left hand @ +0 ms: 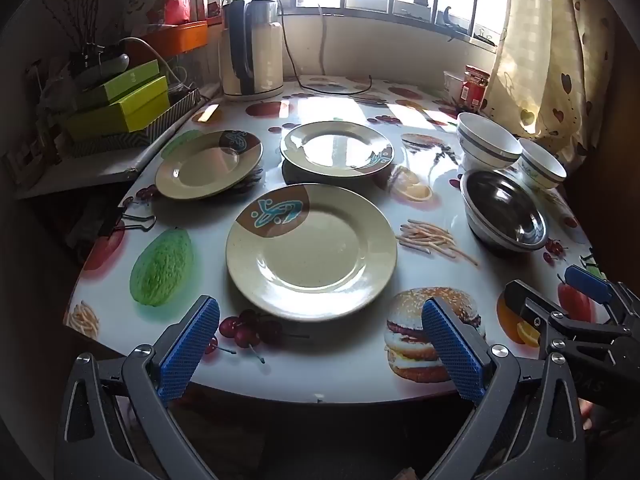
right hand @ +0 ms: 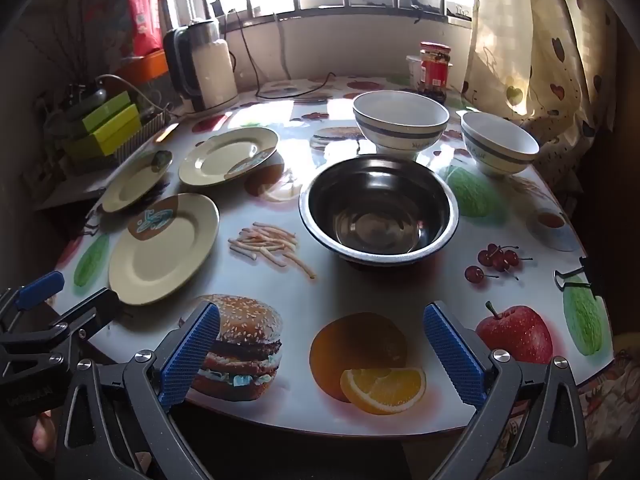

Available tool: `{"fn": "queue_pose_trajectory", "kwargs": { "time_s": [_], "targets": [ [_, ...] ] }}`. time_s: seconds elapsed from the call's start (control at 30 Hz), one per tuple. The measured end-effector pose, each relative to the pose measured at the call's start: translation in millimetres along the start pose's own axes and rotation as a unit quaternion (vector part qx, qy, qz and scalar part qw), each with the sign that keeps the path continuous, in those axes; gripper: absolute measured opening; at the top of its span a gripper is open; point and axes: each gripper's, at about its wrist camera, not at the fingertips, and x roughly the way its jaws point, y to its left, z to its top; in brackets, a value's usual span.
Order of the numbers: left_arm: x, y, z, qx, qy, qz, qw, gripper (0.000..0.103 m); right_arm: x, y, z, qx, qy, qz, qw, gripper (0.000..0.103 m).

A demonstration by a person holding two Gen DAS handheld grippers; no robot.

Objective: Organize plates and bowls

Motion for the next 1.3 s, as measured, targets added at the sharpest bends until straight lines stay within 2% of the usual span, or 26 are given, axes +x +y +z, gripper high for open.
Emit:
{"fn": "queue_pose_trajectory", "kwargs": {
  "time_s": [0.23, 0.43, 0.63, 1.07, 1.3],
  "targets": [
    [-2.2, 2.0, 1.5, 0.008, -0.006, 0.009, 0.9999, 0.102, -5.9, 1.2, 4.8, -0.013, -0.022, 0.004, 1.000, 0.103],
    [-6.6, -1.6, 12.7, 0.020, -0.014, 0.012, 0.9996, 0.101, -10.2, 1.6, 8.0, -0.022, -0.047, 0.025, 0.998, 0.103],
    [-8.9, -4.1, 12.8, 0.021, -0.022, 0.003, 0.9995, 0.101, -10.3, -2.2, 11.0, -0.018, -0.049, 0.036, 0.998, 0.103],
    [-15.0, -4.6, 14.3, 0.023, -0.035, 0.044, 0.9981, 0.101, -11.9, -5.0, 12.4, -0.013, -0.055, 0.033, 0.998, 0.103],
    [-15.8, -6.9, 15.2, 0.028, -0.038, 0.047, 0.9978, 0.101, -12.5, -8.5, 12.0, -0.008, -0.055, 0.031, 0.998, 0.103]
  ]
}}
